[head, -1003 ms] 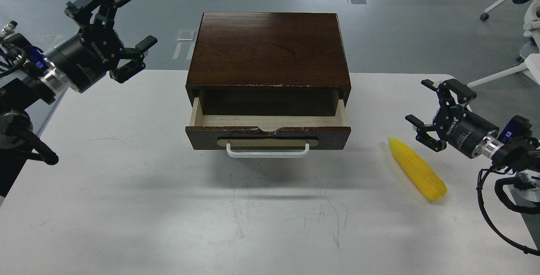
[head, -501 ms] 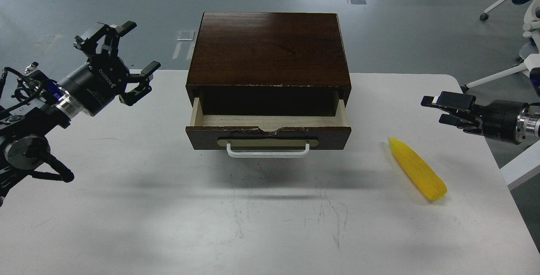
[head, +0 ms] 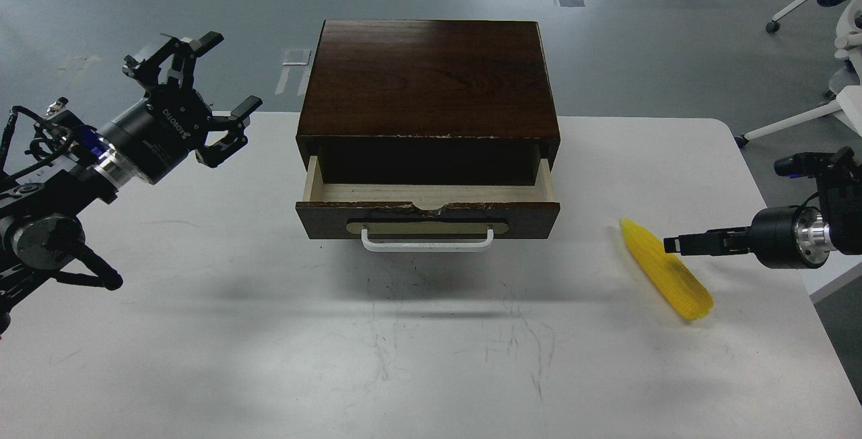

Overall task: Put corn in drawer with both arms
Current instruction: 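Lower the right gripper onto the yellow corn cob and grasp it, then lift the corn with the right gripper and carry it over the open drawer, then lower the corn into the drawer, open the right gripper and withdraw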

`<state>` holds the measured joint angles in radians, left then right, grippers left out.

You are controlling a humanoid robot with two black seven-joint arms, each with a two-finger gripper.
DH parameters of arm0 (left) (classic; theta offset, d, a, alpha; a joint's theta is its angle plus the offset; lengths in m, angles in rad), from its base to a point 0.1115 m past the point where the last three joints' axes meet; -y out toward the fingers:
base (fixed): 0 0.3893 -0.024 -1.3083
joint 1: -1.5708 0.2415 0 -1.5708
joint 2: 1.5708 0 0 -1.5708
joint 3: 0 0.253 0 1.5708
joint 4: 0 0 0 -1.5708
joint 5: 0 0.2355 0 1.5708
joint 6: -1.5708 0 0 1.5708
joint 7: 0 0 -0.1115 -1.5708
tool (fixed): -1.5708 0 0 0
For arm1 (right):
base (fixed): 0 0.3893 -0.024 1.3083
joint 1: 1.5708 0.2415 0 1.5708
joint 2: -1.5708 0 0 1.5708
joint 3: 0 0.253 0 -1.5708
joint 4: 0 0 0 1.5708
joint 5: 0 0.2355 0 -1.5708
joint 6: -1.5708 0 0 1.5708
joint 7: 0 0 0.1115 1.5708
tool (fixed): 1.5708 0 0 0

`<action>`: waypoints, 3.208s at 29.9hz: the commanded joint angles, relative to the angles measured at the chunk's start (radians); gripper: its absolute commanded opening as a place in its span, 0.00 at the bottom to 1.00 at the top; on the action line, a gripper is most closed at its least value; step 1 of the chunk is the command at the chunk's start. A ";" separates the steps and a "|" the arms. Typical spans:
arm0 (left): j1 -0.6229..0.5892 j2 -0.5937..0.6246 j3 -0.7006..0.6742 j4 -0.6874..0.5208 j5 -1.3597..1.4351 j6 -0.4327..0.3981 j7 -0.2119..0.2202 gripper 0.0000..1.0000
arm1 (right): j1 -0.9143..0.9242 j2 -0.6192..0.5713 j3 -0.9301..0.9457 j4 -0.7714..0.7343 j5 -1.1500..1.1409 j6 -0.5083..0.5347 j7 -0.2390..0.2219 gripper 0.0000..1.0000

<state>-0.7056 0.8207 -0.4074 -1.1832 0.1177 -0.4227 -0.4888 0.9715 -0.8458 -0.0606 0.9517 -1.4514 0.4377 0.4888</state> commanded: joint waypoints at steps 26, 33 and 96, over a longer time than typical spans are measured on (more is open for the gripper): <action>0.000 -0.006 -0.011 -0.003 0.005 0.002 0.000 0.98 | 0.059 0.013 -0.122 0.038 -0.004 -0.013 0.000 0.04; 0.000 -0.005 -0.022 -0.003 0.005 0.001 0.000 0.98 | 0.350 -0.042 -0.123 0.127 -0.003 -0.008 0.000 0.05; 0.000 0.038 -0.051 -0.033 0.005 0.002 0.000 0.98 | 0.880 0.628 -0.565 0.216 -0.133 -0.300 0.000 0.59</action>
<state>-0.7073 0.8589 -0.4586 -1.2165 0.1228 -0.4190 -0.4886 1.8506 -0.2172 -0.6259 1.1614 -1.5862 0.1385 0.4886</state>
